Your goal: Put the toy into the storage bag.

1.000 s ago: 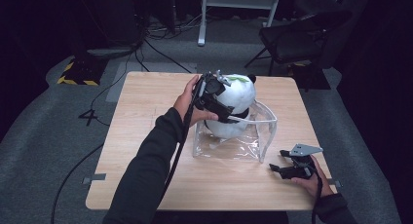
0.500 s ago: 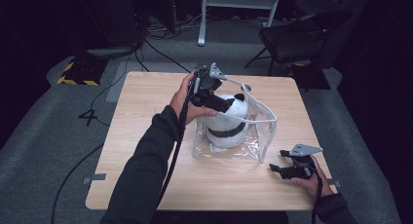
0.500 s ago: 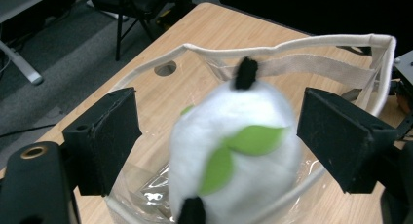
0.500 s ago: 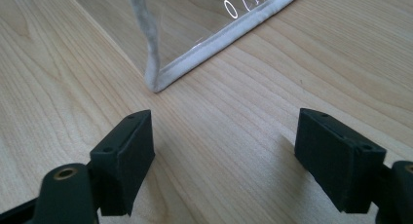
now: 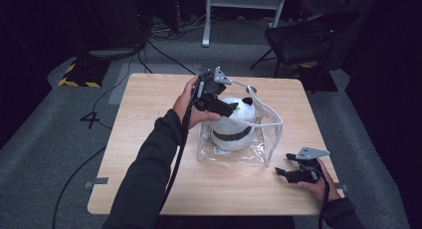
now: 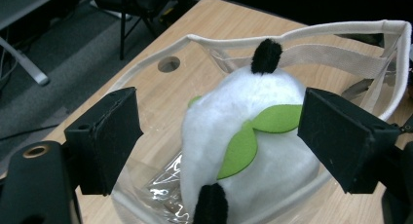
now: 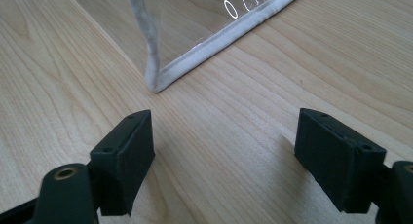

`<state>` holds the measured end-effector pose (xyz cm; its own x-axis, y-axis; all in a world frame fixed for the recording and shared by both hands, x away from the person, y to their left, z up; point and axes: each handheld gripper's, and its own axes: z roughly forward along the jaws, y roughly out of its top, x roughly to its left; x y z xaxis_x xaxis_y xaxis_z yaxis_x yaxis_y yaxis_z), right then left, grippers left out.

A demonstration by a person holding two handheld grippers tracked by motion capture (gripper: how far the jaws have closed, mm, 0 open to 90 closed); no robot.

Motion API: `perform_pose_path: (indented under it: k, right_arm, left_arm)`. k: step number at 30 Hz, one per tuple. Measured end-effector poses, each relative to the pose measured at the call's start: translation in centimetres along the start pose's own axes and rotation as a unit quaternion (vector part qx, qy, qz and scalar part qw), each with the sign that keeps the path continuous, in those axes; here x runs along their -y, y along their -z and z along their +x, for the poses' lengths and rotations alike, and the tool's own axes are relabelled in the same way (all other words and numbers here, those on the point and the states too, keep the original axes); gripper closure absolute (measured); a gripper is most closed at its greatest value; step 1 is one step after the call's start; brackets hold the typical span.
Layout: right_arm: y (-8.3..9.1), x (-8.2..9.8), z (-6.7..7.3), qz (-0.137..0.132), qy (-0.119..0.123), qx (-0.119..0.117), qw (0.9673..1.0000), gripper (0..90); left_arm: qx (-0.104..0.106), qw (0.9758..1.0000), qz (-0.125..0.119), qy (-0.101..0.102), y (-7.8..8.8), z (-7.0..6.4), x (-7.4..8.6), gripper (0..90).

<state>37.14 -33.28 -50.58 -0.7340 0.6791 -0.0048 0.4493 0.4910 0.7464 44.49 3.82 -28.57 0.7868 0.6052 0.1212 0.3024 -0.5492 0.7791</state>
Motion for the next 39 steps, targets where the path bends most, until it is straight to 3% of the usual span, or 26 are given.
perform_pose_path:
  k: [5, 18, 29, 39]
  right_arm:
    - [0.0, 0.0, 0.0, 0.000, 0.000, 0.000, 1.0000, 22.1]
    - [0.0, 0.0, 0.0, 0.000, 0.000, 0.000, 1.0000, 22.0]
    - [0.0, 0.0, 0.0, 0.000, 0.000, 0.001, 1.0000, 21.9]
    - [0.0, 0.0, 0.0, 0.000, 0.000, 0.001, 1.0000, 21.9]
  left_arm:
    - [-0.013, 0.9999, 0.000, -0.009, 0.6, 0.3, 0.8, 16.0]
    - [-0.039, 0.9992, -0.008, 0.003, 2.5, 1.5, 3.4, 16.0]
    - [-0.069, 0.9976, -0.008, -0.003, 4.6, 1.7, 6.6, 15.9]
    - [-0.094, 0.9953, 0.020, -0.006, 5.1, 1.9, 8.9, 15.9]
